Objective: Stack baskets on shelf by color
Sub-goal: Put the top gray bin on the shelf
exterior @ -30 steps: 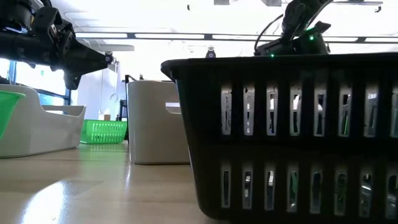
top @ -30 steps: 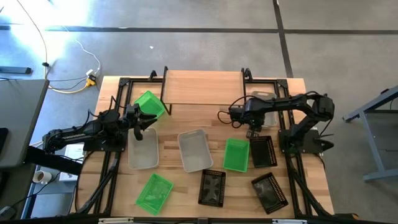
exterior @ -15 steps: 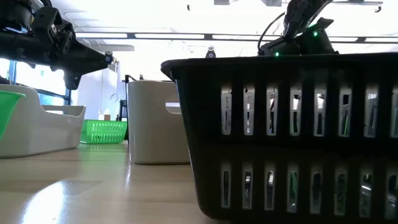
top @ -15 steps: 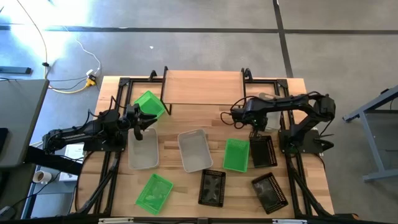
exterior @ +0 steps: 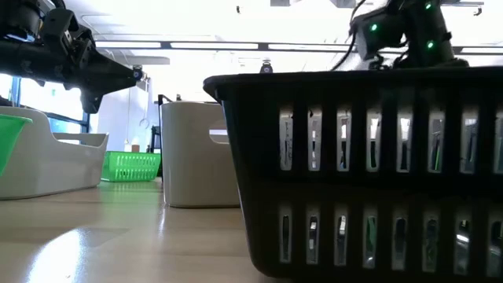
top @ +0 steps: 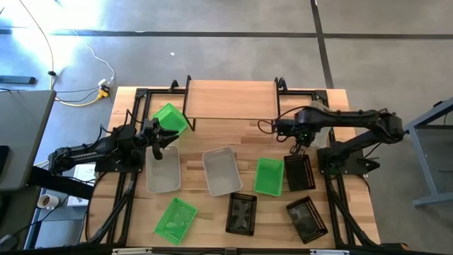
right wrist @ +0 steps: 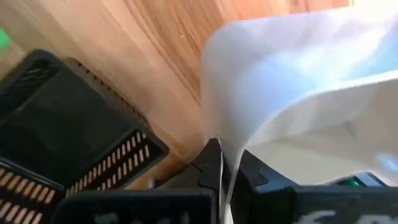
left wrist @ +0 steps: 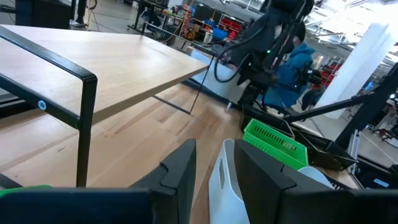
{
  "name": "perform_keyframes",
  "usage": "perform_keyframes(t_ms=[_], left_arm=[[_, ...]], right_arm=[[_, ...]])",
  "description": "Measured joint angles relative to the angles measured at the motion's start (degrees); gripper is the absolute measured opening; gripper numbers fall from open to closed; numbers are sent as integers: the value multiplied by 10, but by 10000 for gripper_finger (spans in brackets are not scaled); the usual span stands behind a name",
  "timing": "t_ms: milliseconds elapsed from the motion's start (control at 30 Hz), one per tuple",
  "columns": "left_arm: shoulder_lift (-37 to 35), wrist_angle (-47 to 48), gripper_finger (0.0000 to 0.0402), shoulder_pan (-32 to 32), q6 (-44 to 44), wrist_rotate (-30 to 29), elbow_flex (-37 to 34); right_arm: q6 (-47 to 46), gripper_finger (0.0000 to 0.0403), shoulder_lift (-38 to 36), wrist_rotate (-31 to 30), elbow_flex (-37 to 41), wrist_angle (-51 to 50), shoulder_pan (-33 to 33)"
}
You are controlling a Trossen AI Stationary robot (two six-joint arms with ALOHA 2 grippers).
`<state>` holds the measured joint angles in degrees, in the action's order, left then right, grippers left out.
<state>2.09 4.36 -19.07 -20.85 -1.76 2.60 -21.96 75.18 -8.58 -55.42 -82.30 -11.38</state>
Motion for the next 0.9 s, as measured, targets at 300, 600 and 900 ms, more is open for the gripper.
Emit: perform_keyframes(t_ms=[300,600,900], left_arm=[[0,0,101,0,0,0,0],[0,-1,101,0,0,-4,0],[0,-1,101,0,0,-4,0]], right_arm=[[-36,0,-43,-40,-29,-35,14],[-12,0,-43,-102,-152,-78,13],[41,0,1,-152,-294,-77,12]])
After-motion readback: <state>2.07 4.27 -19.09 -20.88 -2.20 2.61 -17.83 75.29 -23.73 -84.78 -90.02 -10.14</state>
